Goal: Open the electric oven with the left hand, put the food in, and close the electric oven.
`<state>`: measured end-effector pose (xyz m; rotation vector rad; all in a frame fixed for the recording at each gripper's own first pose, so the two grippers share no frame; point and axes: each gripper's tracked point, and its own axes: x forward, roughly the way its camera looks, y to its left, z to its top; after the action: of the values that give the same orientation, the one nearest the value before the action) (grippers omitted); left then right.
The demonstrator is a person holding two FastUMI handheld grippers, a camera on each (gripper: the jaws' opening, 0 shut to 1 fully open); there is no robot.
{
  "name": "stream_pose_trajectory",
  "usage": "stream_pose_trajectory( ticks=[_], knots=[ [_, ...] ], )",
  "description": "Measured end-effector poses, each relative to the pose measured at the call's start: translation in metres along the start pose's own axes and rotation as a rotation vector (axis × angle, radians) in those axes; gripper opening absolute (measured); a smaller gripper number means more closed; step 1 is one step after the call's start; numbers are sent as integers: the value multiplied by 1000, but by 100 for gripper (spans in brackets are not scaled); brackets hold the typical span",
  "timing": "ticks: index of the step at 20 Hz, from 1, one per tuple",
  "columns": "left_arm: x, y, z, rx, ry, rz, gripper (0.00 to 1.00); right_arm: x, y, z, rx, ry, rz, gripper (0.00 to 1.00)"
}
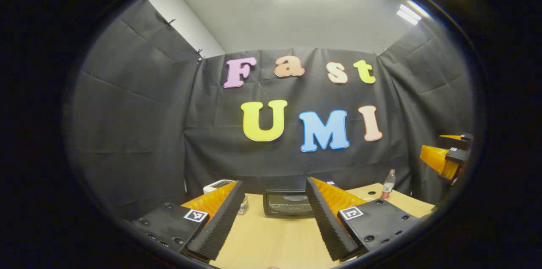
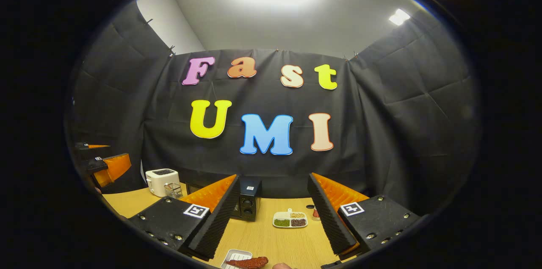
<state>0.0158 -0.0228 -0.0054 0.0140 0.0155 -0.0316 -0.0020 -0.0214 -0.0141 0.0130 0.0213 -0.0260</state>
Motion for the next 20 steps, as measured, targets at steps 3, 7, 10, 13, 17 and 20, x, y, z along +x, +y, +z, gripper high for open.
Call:
stream_pose_trajectory(
  ticks=[3, 7, 10, 13, 17, 20],
  knots=[
    [3, -13, -1, 0, 4, -8, 96, 1, -11, -5, 4, 9, 0, 97],
    [14, -28, -3, -5, -7, -9, 100, 2, -24, -10, 12, 22, 16, 97],
    [35, -31, -8, -31, -19, -5, 97, 2, -34, -9, 21, 9, 16, 97],
    [63, -30, -16, -39, -8, -9, 97, 4, -38, -14, 23, 25, 9, 97],
    [113, -27, -24, -48, -19, -35, 100, 17, -43, -13, 34, 25, -38, 97],
    [159, -27, -37, -33, -23, -77, 100, 28, -40, -12, 32, 28, -85, 97]
  ],
)
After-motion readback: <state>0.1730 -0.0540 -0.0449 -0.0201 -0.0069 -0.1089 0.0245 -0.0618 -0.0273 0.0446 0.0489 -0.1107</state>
